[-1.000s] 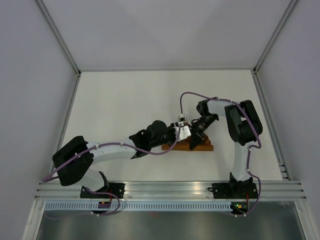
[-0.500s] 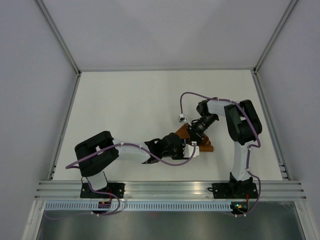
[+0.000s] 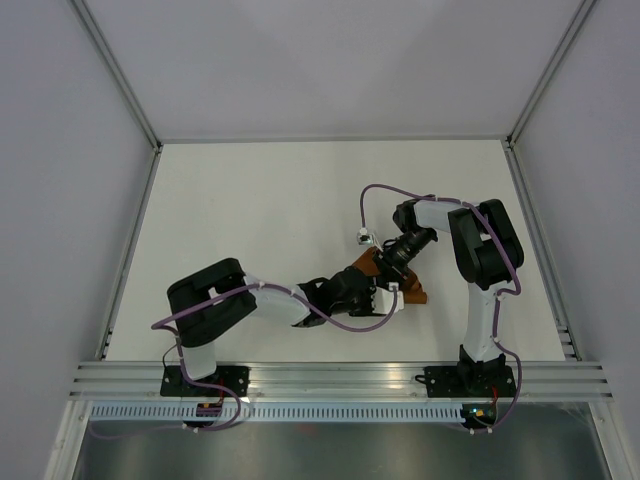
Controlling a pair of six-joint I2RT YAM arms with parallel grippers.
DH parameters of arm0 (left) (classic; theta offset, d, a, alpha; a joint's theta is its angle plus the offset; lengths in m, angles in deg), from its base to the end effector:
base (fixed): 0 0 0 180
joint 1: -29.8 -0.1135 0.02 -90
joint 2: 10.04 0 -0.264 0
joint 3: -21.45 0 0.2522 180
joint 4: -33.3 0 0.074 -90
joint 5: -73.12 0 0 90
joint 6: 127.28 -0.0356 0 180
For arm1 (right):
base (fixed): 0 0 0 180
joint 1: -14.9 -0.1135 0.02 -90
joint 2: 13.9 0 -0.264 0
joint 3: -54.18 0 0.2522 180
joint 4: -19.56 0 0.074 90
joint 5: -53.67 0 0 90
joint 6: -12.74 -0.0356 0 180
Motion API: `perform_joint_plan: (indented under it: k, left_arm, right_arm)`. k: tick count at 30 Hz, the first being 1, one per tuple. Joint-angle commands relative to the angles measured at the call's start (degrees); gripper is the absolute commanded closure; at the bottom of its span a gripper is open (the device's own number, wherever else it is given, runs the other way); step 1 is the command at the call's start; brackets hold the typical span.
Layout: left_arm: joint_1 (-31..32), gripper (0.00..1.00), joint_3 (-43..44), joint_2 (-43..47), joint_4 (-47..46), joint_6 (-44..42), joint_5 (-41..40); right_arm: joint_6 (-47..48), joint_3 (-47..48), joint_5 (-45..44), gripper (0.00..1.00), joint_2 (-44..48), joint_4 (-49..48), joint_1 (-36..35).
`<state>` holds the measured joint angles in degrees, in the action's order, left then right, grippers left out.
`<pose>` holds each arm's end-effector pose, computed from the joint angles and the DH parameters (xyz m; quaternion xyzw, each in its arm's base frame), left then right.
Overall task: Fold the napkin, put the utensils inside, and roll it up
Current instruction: Roll the napkin with the utensil
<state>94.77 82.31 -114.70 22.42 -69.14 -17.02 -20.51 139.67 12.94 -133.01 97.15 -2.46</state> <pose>0.1527 -0.3269 0.1348 0.6567 0.5835 -0.1351 0.4583 0.3005 0.1222 0.1139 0.4772 -0.7593 -0.4421 0.0194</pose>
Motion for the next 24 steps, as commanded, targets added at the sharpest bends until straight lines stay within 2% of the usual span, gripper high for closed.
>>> perform_joint_plan:
  k: [1, 4, 7, 8, 10, 11, 15, 19, 24]
  left_arm:
    - [0.07, 0.47, 1.86, -1.86, 1.43, -1.81, -0.12]
    - [0.07, 0.55, 2.65, -2.56, 3.98, -1.63, 1.36]
    - [0.07, 0.69, 3.01, -2.92, 5.92, -0.93, 2.42]
    - [-0.02, 0.77, 3.27, -3.09, 6.53, -0.67, 2.78]
    - [-0.02, 0.89, 3.53, -3.27, 8.03, -0.22, 4.0]
    - [-0.02, 0.91, 3.88, -3.44, 8.64, 0.04, 4.36]
    - [-0.37, 0.98, 5.38, -4.23, 12.68, 2.05, 7.69]
    - [-1.25, 0.98, 7.49, -5.2, 16.02, 4.69, 11.03]
    - [-2.83, 0.98, 9.59, -5.99, 18.22, 8.47, 14.37]
  right_arm:
    - [3.89, -0.97, -9.46, 0.8, -3.85, -8.73, 0.05]
    - [3.81, -0.97, -9.38, 0.79, -3.85, -8.73, 0.05]
    - [3.54, -0.97, -9.37, 0.78, -3.59, -8.99, 0.05]
    - [3.37, -1.06, -9.37, 0.78, -3.41, -9.16, -0.04]
    - [2.58, -1.41, -9.37, 0.73, -2.45, -9.95, 0.05]
    - [2.31, -1.41, -9.37, 0.71, -2.1, -10.04, 0.05]
    - [0.91, -1.5, -8.93, 0.6, 0.98, -10.48, 0.23]
    - [-1.46, -1.06, -9.02, 0.52, 5.8, -11.8, 1.1]
    - [-5.95, -0.62, -9.2, 0.47, 11.0, -14.87, 3.74]
